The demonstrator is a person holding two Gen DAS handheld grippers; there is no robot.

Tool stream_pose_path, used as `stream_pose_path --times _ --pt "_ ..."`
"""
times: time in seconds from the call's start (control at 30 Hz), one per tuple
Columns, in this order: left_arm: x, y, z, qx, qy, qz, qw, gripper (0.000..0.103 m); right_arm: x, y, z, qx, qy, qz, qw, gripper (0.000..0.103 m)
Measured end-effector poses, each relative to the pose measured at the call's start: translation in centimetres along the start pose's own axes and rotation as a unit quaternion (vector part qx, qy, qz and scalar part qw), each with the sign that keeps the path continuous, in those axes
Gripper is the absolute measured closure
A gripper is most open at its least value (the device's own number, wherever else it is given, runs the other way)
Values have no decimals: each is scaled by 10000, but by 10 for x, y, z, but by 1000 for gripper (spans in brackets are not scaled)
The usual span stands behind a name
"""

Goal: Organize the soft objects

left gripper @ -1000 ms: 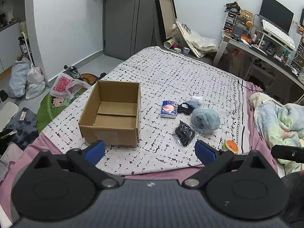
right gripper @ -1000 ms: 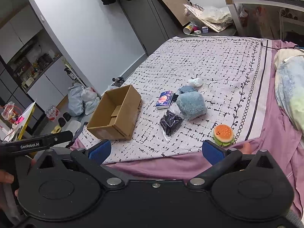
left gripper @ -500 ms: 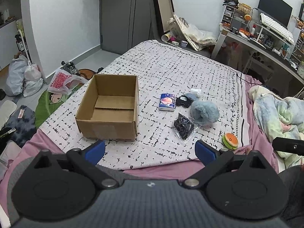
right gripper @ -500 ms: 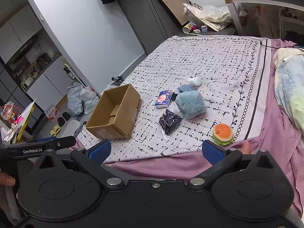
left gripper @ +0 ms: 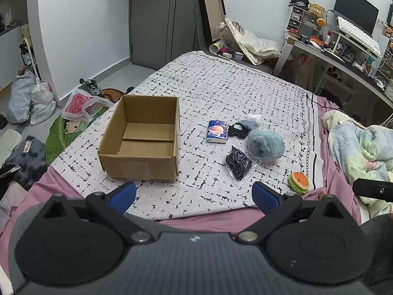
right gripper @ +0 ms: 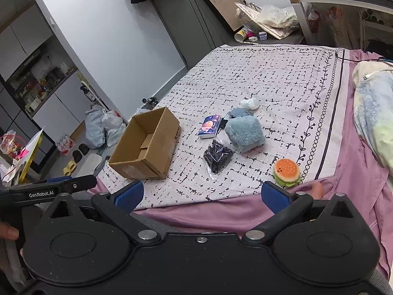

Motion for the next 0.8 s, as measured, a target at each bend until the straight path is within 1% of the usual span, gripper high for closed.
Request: stream_pose_path --times 0.23,0.5,0.8 --pt "0 0 0 -4 -1 -3 10000 3 0 0 0 1 -3 -7 10000 0" --pt "0 -1 4 3 -138 9 9999 3 3 -6 0 3 15 -378 9993 0" --pt "20 -16 13 88 -45 -93 9999 3 12 -17 10 75 118 -726 9973 0"
Point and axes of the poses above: each gripper's, at about its wrist camera, not at the fingertips, and x roughly the way its jaws point, y to its left, z to its top, the point moved 9 cm from there along x, roughly the way its jaws point, and after that the axes turned 3 degrees about y, right-handed, at the moved point
